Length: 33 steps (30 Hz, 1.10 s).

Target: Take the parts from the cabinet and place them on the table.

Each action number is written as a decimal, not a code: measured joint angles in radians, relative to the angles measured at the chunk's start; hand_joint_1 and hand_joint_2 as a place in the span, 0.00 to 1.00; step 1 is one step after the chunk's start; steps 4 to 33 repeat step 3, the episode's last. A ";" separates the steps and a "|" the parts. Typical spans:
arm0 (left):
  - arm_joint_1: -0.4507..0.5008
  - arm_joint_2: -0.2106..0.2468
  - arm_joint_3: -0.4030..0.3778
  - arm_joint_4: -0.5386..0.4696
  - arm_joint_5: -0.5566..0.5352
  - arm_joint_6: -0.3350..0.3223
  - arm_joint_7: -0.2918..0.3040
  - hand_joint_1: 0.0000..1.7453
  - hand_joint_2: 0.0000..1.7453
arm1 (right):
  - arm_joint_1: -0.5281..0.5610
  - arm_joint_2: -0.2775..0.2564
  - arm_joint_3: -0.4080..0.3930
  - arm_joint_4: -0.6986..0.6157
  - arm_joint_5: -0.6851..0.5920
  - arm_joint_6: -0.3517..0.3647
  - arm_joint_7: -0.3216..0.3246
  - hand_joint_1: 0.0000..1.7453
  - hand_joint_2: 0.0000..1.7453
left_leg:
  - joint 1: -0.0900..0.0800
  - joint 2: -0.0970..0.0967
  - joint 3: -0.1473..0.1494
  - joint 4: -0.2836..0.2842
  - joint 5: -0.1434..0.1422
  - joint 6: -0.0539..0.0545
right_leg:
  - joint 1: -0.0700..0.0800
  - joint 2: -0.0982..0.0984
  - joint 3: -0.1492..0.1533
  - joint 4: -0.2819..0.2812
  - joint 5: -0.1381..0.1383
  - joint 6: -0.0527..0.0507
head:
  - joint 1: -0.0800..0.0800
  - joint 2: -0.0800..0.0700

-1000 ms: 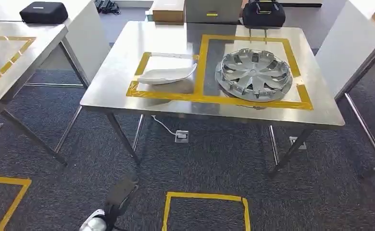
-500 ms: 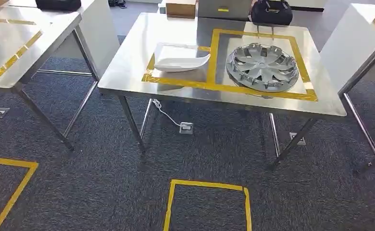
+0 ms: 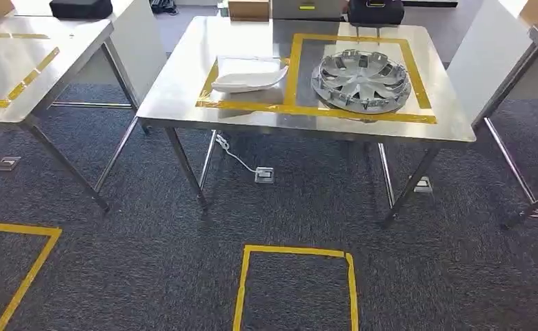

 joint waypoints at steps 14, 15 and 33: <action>0.036 0.000 0.007 0.006 0.014 0.008 -0.005 0.00 1.00 | 0.004 -0.004 0.043 -0.028 -0.087 0.003 0.000 0.00 1.00 | 0.006 0.000 0.036 0.006 0.024 -0.007 | -0.004 -0.002 -0.017 0.009 0.006 0.006 | -0.002 0.000; 0.036 0.000 0.007 0.006 0.014 0.008 -0.005 0.00 1.00 | 0.004 -0.004 0.043 -0.028 -0.087 0.003 0.000 0.00 1.00 | 0.006 0.000 0.036 0.006 0.024 -0.007 | -0.004 -0.002 -0.017 0.009 0.006 0.006 | -0.002 0.000; 0.036 0.000 0.007 0.006 0.014 0.008 -0.005 0.00 1.00 | 0.004 -0.004 0.043 -0.028 -0.087 0.003 0.000 0.00 1.00 | 0.006 0.000 0.036 0.006 0.024 -0.007 | -0.004 -0.002 -0.017 0.009 0.006 0.006 | -0.002 0.000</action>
